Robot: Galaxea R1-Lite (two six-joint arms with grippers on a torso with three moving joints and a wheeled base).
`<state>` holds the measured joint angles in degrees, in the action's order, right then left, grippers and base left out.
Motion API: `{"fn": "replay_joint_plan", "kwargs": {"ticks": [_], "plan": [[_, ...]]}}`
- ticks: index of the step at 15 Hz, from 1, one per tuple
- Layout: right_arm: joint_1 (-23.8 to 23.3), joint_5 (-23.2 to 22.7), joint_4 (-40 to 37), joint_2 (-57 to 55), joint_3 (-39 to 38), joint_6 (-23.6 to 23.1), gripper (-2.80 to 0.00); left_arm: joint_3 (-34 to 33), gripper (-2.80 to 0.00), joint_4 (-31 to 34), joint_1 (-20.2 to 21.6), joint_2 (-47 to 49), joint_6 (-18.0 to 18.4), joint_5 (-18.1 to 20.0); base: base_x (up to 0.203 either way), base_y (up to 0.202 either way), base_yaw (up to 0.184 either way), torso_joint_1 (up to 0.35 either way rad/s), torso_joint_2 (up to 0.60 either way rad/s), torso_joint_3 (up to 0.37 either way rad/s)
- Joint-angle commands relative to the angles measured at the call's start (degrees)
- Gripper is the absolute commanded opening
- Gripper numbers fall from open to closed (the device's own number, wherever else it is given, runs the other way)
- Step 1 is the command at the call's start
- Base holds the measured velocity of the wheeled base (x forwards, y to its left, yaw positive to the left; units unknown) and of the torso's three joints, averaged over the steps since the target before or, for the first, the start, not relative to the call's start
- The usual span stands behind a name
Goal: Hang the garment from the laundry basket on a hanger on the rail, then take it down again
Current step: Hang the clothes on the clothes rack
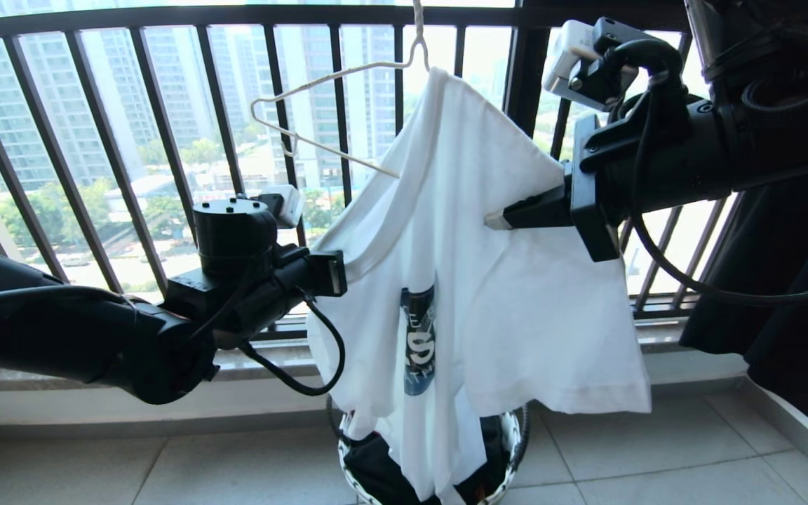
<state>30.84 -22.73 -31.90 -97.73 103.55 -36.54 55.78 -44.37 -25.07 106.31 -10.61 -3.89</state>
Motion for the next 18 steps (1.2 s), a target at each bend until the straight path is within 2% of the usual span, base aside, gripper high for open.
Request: {"fn": "replay_joint_plan", "kwargs": {"ticks": [1,5,12,15,18], "plan": [[0.08,-1.10,-0.10,2.14,-1.47,-0.05,-2.80,-0.15,-2.80,-0.27,0.64,0.12,-0.37,0.73,0.000,0.000,0.000,0.000,0.00,0.000],[0.10,-3.40,-0.09,4.79,-3.57,0.21,-2.80,-0.08,-2.80,-0.27,1.82,-0.37,-1.00,1.76,0.000,0.000,0.000,0.000,0.00,0.000],[0.10,-4.42,-0.09,8.45,-8.46,0.24,-2.80,-0.06,-2.80,-0.07,3.39,-2.90,-1.19,3.95,0.000,0.000,0.000,0.000,0.00,0.000],[0.10,-5.48,-0.09,9.05,-9.39,0.24,-2.80,0.26,-2.80,3.46,4.39,-4.43,-1.56,6.17,0.000,0.000,0.000,0.000,0.00,0.000],[0.10,-5.55,-0.09,9.30,-10.51,0.13,-2.80,0.96,-2.80,3.82,5.49,-4.60,-1.78,6.27,0.000,0.000,0.000,0.000,0.00,0.000]]}}
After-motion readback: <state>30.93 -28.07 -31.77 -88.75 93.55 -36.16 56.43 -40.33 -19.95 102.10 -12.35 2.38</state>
